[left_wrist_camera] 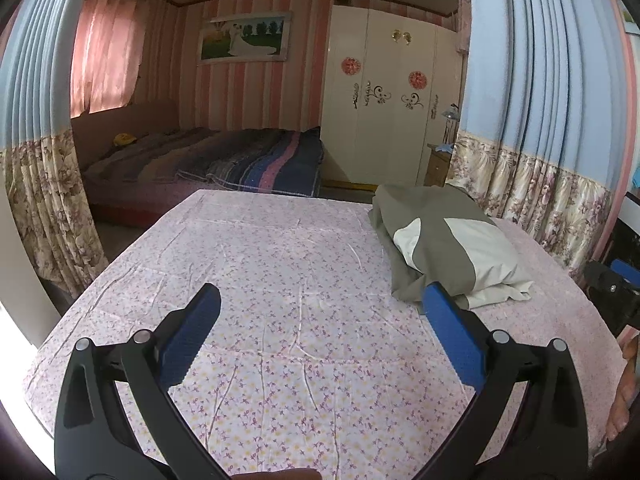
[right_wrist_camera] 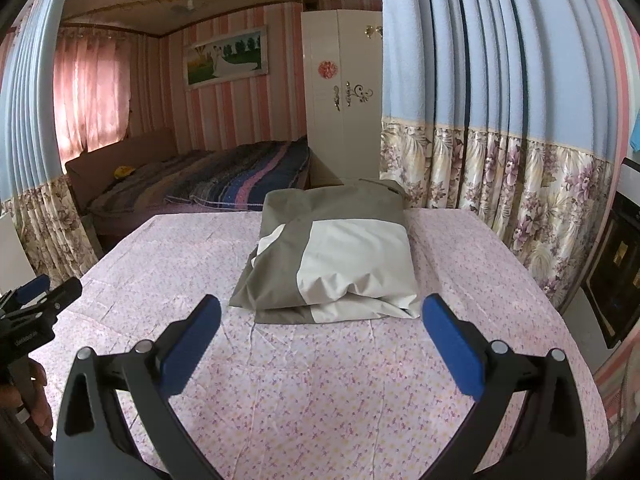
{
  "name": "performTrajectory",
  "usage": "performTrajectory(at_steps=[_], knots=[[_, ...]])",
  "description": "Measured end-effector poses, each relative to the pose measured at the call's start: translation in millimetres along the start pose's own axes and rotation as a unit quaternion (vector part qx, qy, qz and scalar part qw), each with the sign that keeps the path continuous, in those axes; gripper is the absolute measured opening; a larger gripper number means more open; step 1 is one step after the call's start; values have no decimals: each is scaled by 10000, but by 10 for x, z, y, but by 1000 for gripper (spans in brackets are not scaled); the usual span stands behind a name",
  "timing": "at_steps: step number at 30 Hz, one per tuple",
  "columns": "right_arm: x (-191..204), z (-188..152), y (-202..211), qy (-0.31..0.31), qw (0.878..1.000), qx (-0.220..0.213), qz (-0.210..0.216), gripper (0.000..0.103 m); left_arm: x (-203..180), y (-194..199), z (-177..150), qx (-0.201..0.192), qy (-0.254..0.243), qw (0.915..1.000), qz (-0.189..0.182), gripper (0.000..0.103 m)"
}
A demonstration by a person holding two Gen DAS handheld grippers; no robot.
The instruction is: Fold large clothes
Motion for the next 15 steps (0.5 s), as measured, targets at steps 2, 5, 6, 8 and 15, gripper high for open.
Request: performTrajectory(at_steps=[2, 5, 6, 8, 15], knots=[[16, -7, 4, 22, 10000, -14, -64, 101, -22, 22, -12, -30, -58, 10000, 25, 100], [20, -22, 26, -2, 9999, -36, -110, 101, -32, 30, -29, -33, -51, 10000, -31, 100], [21, -25, 28, 1, 9999, -34, -120, 101, -30, 26, -36, -21, -30, 10000, -75, 100], [17, -20, 26, 3, 9999, -38, -139, 101, -34, 23, -39, -9, -30, 10000, -80, 100], [-14, 0, 50, -40, 9999, -84, -108, 101, -44, 43, -26, -49, -113, 9999, 14, 100]])
Point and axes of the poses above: each gripper's, at about its wrist camera, not at the fingertips, and y roughly against the way its jaws point, x to its left, z to its top, the point moved 1 cm from there along -y, roughly the way its jaws point, and after that the axes turned 8 degrees about -y, right-handed, at the moved point
